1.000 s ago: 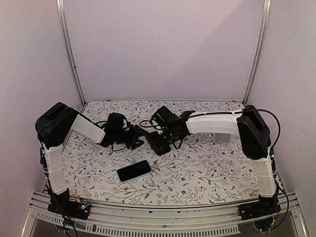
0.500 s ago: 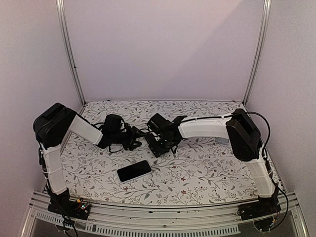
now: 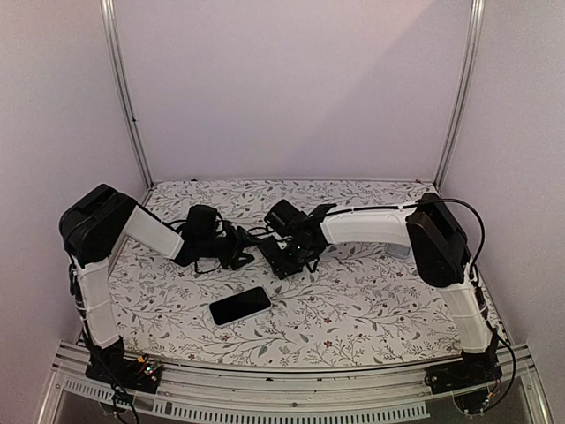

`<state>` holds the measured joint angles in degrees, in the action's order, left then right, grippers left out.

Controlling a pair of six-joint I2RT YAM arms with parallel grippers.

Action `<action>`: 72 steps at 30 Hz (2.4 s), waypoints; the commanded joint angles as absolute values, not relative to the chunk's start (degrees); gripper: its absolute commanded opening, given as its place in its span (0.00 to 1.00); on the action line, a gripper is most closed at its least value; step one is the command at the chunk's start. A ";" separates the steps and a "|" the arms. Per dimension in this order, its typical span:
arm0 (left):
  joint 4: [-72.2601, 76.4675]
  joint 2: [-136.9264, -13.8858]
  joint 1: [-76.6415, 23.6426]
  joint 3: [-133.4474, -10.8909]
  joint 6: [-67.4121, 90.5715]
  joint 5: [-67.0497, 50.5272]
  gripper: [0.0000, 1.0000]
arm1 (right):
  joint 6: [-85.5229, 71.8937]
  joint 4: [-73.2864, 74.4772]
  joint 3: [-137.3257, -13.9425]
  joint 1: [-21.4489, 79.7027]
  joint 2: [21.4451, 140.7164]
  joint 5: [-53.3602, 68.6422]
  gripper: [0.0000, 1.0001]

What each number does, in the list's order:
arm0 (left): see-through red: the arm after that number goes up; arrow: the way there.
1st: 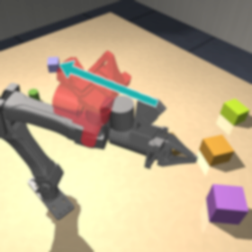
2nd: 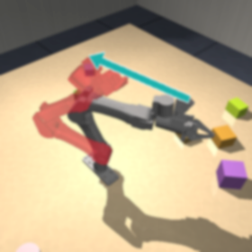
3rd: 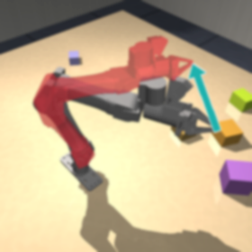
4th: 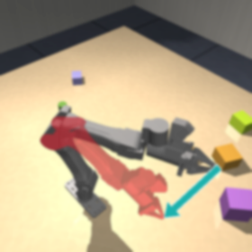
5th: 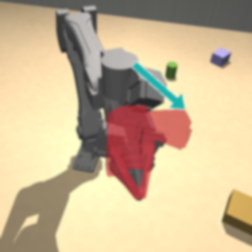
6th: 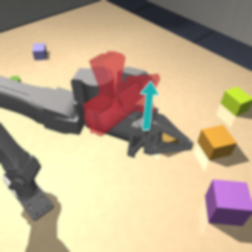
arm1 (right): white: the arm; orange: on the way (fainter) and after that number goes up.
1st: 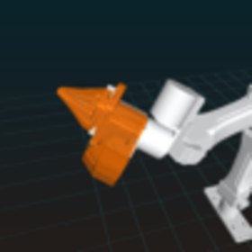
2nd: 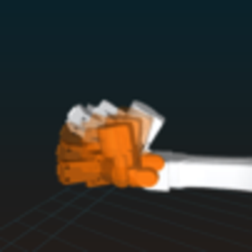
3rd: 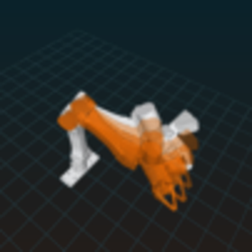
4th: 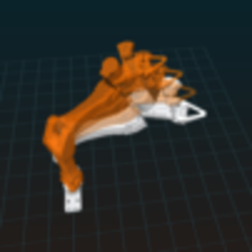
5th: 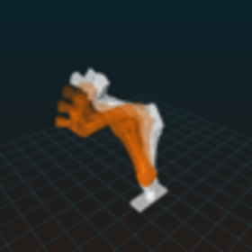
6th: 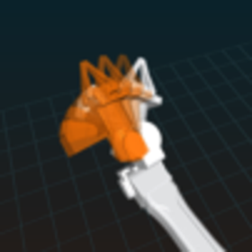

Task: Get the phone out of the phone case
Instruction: Pick up the phone with the phone case from the center of the board, then remove the bottom right corner of the phone case from the phone.

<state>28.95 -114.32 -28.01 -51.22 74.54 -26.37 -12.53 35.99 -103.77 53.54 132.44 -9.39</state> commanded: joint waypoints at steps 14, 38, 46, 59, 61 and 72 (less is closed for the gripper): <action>28.66 -120.03 -28.48 -57.24 73.65 -26.38 0.62 | -15.93 31.78 -98.02 50.04 128.59 6.18 0.48; 26.98 -124.69 -30.67 -63.66 73.76 -24.61 0.00 | -16.01 27.87 -93.79 49.09 125.89 7.02 0.48; 35.32 -119.66 -29.13 -61.06 70.73 -25.87 0.00 | -17.12 26.80 -95.92 48.41 123.31 2.17 0.72; 46.92 -108.36 -23.49 -57.49 67.68 -36.10 0.00 | -18.30 11.24 -90.26 44.51 110.48 13.57 0.99; 49.21 -106.90 -22.67 -56.96 68.01 -37.93 0.00 | -18.81 7.43 -88.23 43.85 108.57 17.68 0.99; 59.21 -99.96 -20.84 -54.38 70.74 -43.70 0.00 | -25.66 -7.28 -80.91 38.84 102.70 35.98 0.98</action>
<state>51.09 -103.77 -21.47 -54.87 69.38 -40.62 -21.98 -0.08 -82.89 40.53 105.86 27.33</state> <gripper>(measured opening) 0.099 0.989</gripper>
